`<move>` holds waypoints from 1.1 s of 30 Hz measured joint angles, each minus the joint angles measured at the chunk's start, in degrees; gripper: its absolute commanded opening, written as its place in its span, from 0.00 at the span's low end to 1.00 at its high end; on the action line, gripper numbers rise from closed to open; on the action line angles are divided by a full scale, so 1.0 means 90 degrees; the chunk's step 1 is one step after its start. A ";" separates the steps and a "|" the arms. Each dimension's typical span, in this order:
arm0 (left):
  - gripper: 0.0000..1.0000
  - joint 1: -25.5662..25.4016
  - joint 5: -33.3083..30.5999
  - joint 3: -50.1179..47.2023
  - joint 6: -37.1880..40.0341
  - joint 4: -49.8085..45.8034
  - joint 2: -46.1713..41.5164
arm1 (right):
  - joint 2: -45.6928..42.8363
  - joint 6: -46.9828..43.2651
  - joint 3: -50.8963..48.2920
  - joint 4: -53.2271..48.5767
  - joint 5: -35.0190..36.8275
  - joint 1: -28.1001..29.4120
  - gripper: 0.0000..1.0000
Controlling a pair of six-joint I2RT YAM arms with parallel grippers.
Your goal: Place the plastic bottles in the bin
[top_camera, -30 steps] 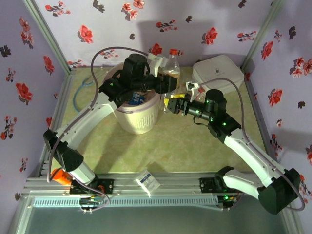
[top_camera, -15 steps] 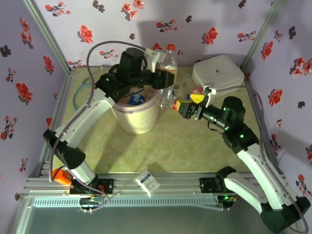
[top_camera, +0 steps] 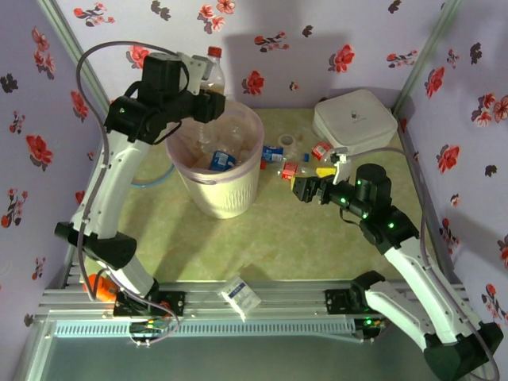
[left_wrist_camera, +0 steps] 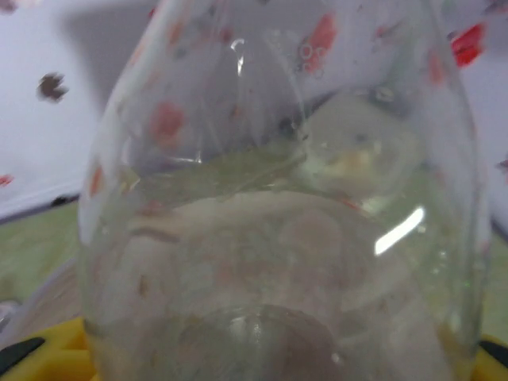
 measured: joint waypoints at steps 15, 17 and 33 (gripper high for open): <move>0.09 0.0182 -0.0520 -0.1792 0.0289 -0.0223 0.0503 | 0.0085 -0.0019 -0.0187 -0.0345 0.0464 -0.0204 0.99; 0.09 0.0182 -0.0512 -0.1928 0.0289 -0.0083 0.0503 | 0.0102 -0.0019 -0.0206 -0.0367 0.0500 -0.0226 0.99; 0.73 0.0257 0.0049 -0.2652 0.0168 0.0651 0.0240 | 0.0194 -0.0017 -0.0226 -0.0398 0.0614 -0.0289 0.99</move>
